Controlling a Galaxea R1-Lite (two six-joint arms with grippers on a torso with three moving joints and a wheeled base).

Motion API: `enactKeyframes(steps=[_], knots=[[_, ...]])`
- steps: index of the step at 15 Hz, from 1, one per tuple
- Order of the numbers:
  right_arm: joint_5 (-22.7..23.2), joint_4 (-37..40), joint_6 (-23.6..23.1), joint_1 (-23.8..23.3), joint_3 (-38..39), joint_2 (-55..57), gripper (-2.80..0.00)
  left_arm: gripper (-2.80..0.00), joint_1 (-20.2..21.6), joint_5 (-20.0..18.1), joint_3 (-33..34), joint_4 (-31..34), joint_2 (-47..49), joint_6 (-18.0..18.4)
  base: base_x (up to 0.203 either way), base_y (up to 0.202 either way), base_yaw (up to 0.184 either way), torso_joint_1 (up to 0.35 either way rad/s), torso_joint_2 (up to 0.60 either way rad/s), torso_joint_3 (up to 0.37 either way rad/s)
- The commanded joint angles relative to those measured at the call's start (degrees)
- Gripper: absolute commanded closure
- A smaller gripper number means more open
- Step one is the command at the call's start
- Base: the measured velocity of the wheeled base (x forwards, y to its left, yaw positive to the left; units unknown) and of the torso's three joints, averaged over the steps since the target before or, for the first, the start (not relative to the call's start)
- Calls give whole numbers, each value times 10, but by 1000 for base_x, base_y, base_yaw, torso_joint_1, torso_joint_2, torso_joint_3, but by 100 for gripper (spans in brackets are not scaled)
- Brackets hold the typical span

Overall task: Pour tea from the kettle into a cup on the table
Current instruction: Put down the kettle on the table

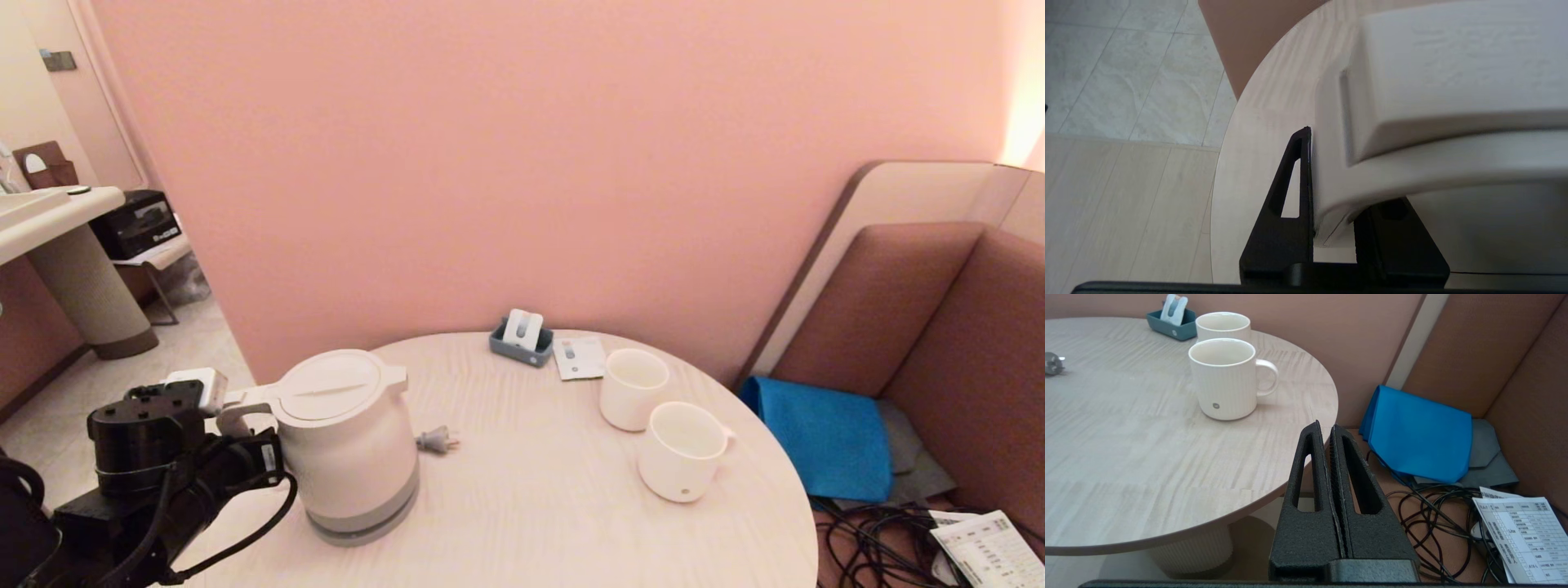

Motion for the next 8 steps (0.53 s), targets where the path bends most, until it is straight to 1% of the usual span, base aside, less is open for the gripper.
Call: enactKeyframes(steps=[1,3,8], knots=[[0,0,0,0,0,0,0,0,1,1,-7,-5,-9,-1,0,0,0,0,0,0],[0,0,0,0,0,0,0,0,0,1,-9,-5,-19,9,0,0,0,0,0,0],[0,0,0,0,0,0,0,0,0,1,5,-5,-7,7,0,0,0,0,0,0]])
